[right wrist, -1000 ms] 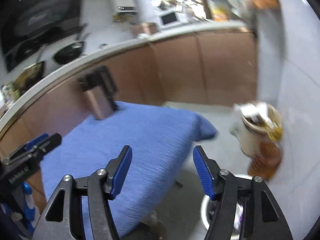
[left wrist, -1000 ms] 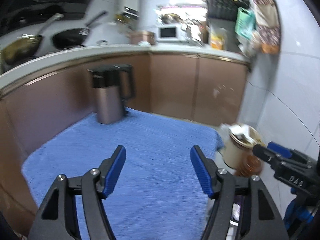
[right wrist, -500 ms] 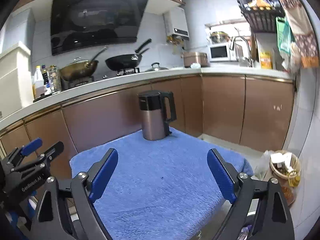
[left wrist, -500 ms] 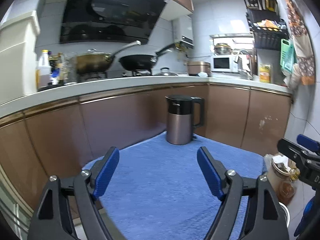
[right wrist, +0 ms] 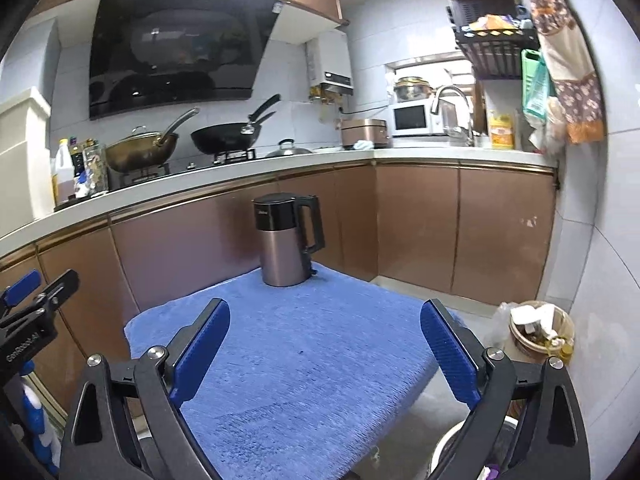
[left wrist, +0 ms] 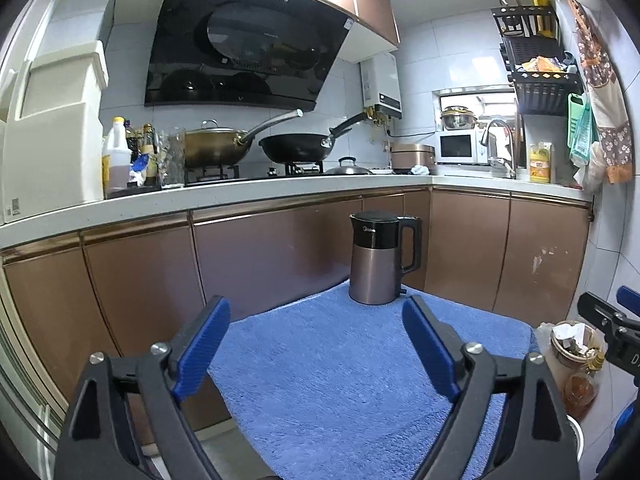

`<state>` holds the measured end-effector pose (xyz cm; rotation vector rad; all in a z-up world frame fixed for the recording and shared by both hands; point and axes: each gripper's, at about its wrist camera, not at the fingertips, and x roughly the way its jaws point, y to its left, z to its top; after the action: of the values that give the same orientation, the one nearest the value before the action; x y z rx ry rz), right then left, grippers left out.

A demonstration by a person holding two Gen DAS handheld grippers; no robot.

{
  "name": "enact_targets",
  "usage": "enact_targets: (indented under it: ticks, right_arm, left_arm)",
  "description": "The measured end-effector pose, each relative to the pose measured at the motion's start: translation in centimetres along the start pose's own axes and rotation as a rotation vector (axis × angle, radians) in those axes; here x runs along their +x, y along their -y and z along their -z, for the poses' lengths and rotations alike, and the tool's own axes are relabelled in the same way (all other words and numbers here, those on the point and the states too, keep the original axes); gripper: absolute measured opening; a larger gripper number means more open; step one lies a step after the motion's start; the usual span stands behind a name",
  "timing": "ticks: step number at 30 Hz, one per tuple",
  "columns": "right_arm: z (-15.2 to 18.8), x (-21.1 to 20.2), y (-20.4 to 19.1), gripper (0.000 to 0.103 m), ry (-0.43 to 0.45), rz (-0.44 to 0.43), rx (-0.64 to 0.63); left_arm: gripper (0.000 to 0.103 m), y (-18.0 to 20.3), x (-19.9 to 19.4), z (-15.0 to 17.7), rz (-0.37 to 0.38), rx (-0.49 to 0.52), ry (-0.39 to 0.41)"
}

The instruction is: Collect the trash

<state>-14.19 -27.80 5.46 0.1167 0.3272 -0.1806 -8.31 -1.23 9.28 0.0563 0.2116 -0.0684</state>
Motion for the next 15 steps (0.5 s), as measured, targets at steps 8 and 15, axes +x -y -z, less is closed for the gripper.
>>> enact_targets:
  ticks: [8,15]
  right_arm:
    - [0.2,-0.6,1.6,0.095,0.009,0.04,0.036]
    - [0.6,-0.8,2.2,0.099,0.01,0.06,0.042]
  left_arm:
    - [0.099,-0.2,-0.5,0.0,-0.02,-0.006,0.028]
    - [0.1,-0.4,-0.1,0.3,-0.018,0.0,0.008]
